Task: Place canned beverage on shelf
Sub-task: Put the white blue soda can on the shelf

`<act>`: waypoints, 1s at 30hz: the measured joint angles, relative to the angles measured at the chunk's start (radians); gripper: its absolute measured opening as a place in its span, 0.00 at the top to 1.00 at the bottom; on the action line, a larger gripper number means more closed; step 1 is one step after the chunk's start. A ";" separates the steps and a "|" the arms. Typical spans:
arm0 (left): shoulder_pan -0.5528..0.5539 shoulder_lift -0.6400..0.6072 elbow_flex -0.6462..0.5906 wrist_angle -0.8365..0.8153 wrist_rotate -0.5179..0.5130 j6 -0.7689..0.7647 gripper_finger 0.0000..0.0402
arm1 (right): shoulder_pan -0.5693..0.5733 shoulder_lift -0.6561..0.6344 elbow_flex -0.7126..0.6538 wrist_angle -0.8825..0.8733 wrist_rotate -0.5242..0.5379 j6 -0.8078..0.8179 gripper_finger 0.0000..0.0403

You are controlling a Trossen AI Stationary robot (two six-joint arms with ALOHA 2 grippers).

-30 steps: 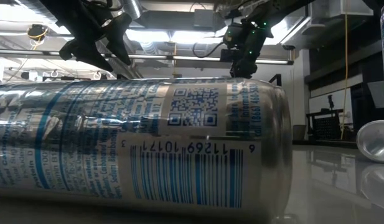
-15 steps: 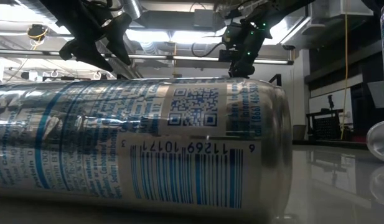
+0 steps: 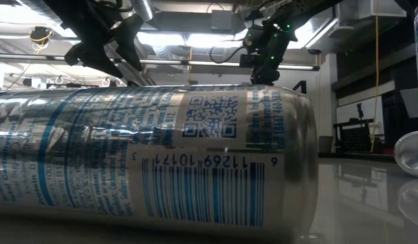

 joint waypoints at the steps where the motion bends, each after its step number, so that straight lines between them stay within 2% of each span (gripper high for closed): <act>1: 0.000 0.000 0.000 0.000 0.000 0.000 0.34 | 0.000 0.000 0.000 0.000 0.000 0.000 0.40; 20: 0.000 0.000 0.000 0.000 -0.001 0.000 0.34 | 0.000 0.004 0.030 -0.020 0.002 0.000 0.39; 30: 0.000 0.000 0.000 0.000 -0.001 0.000 0.34 | 0.000 0.002 0.035 -0.009 0.003 0.000 0.21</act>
